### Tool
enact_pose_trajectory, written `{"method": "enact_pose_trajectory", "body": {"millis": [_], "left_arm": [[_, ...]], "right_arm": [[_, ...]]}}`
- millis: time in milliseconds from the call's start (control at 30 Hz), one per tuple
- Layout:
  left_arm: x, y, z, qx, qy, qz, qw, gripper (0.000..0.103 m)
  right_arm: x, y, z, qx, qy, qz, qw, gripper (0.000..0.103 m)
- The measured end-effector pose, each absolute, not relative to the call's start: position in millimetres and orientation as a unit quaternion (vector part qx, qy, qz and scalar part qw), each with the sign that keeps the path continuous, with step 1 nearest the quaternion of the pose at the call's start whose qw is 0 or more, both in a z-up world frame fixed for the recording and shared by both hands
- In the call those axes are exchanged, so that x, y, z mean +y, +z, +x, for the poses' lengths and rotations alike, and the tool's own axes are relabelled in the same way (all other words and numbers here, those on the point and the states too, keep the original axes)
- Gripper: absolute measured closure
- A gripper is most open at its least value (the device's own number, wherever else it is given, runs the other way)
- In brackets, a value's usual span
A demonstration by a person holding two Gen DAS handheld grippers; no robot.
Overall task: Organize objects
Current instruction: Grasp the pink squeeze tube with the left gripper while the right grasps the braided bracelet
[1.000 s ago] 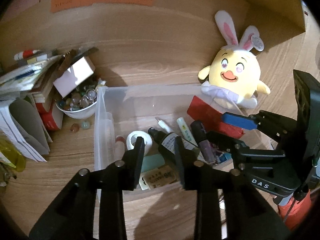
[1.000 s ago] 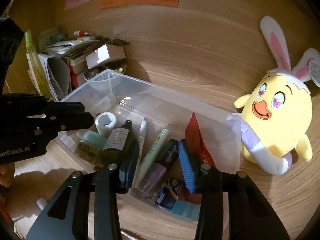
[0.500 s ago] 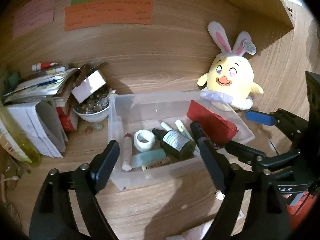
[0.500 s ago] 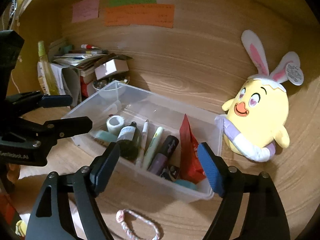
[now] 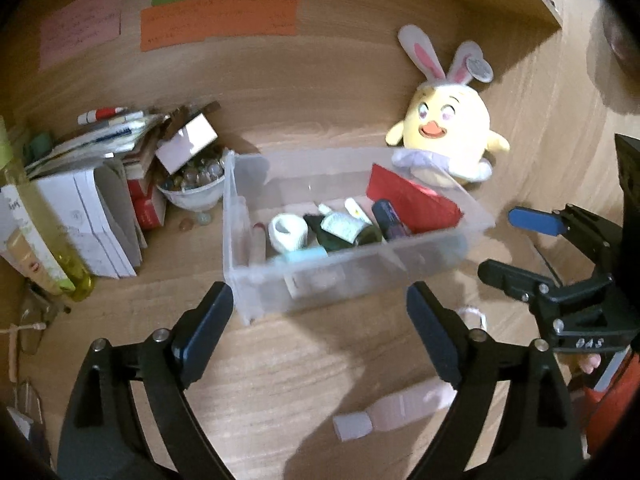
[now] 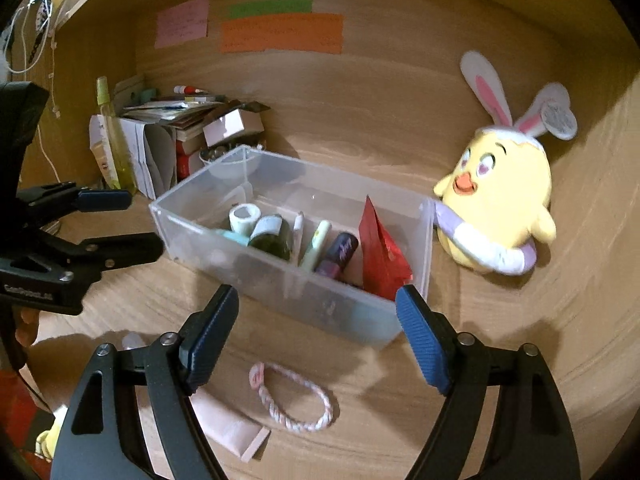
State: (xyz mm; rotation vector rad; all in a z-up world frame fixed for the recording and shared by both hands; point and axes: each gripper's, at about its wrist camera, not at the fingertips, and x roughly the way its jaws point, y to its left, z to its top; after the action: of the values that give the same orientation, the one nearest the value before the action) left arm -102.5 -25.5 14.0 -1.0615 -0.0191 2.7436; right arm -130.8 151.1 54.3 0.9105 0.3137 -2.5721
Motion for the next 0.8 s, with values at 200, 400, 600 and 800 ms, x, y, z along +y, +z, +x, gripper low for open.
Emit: {"method": "enact_pose_trajectory", "body": {"millis": [200, 400, 600, 800], "left_arm": [[-19.3, -10.0, -91.5, -0.002, 0.914, -0.392, 0.108, 0.014], [-22.1, -29.2, -79.4, -0.011, 0.901, -0.421, 0.109, 0.014], [-17.8, -46.0, -59.8, -0.008, 0.889, -0.445, 0.108, 0.014], [-6.0, -55.6, -55.6, -0.001, 0.879, -0.461, 0.120, 0.039]], "right_arm": [[158.1, 26.3, -133.3, 0.100, -0.903, 0.370, 0.193, 0.024], [152.7, -1.9, -135.0, 0.109, -0.886, 0.405, 0.197, 0.025], [141.2, -15.0, -136.8, 0.120, -0.875, 0.419, 0.209, 0.024], [131.7, -24.7, -142.0, 0.128, -0.867, 0.431, 0.215, 0.026]]}}
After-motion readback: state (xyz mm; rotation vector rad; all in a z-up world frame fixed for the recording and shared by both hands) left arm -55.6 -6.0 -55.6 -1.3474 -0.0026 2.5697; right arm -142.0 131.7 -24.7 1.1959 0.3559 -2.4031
